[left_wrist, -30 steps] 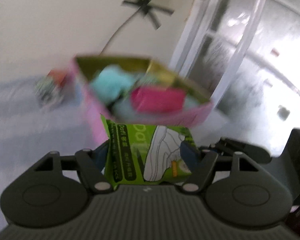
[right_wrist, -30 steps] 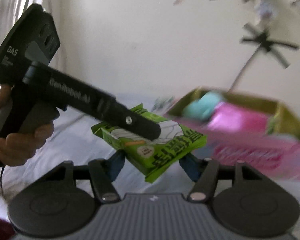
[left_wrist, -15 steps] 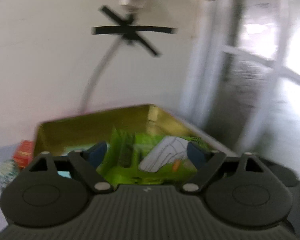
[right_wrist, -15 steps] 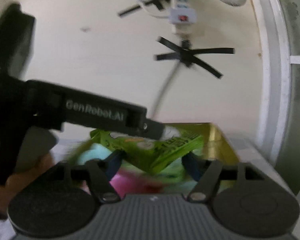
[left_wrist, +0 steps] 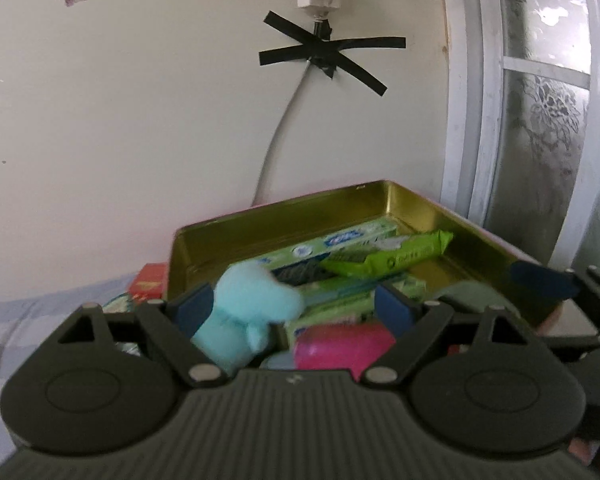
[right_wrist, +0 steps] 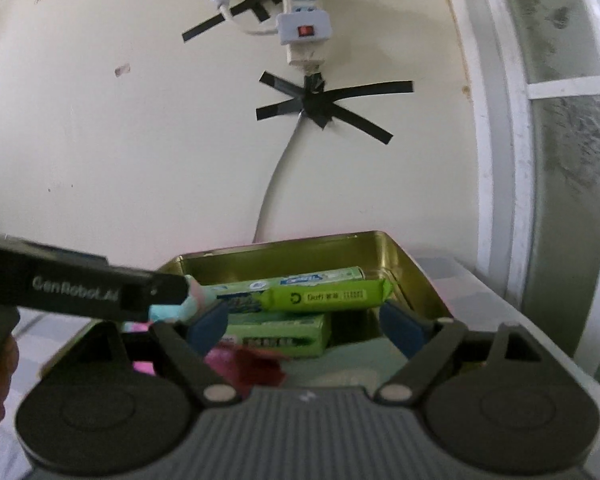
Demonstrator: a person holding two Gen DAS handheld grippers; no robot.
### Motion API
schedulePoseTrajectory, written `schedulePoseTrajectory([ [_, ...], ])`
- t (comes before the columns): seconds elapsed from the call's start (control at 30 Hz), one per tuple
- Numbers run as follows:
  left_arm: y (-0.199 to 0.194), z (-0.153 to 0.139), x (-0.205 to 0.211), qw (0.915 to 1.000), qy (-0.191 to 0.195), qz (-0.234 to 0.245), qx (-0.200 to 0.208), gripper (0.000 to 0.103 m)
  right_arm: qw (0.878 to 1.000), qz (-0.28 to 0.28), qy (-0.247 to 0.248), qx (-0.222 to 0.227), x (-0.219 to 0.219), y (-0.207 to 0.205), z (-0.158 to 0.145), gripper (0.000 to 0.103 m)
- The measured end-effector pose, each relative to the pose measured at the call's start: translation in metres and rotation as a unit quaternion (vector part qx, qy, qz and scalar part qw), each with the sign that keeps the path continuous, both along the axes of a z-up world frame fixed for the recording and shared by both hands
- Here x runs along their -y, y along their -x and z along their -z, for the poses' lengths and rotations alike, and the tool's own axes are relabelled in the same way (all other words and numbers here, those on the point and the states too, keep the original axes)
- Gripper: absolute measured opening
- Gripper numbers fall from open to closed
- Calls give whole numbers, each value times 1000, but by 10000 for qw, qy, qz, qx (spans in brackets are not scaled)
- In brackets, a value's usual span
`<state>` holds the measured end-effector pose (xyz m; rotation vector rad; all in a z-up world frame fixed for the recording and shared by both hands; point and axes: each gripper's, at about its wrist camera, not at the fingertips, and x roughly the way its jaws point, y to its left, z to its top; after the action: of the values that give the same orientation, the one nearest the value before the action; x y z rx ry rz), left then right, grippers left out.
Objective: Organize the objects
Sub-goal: 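Carry the green snack packet into the pink tin and open the right gripper, then move the right gripper to the green-white Virjoy tissue pack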
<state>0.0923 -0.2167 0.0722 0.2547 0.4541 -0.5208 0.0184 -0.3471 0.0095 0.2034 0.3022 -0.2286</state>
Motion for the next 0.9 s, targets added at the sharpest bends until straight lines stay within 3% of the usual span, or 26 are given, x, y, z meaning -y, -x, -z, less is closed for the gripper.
schedulePoseTrajectory([
  [0.33,35,0,-55,9997,219,-87,-31,91,9962,503,-649,304,-29,74,-7,91],
  [0.67,51,15,-102,9990,289,-313,-97,92,9912,446,-1241,100,-55,78,-10,90],
  [0.9,48,21,-128,9983,322,-482,-45,94,9931,276,-1140,19,-83,73,-14,87],
])
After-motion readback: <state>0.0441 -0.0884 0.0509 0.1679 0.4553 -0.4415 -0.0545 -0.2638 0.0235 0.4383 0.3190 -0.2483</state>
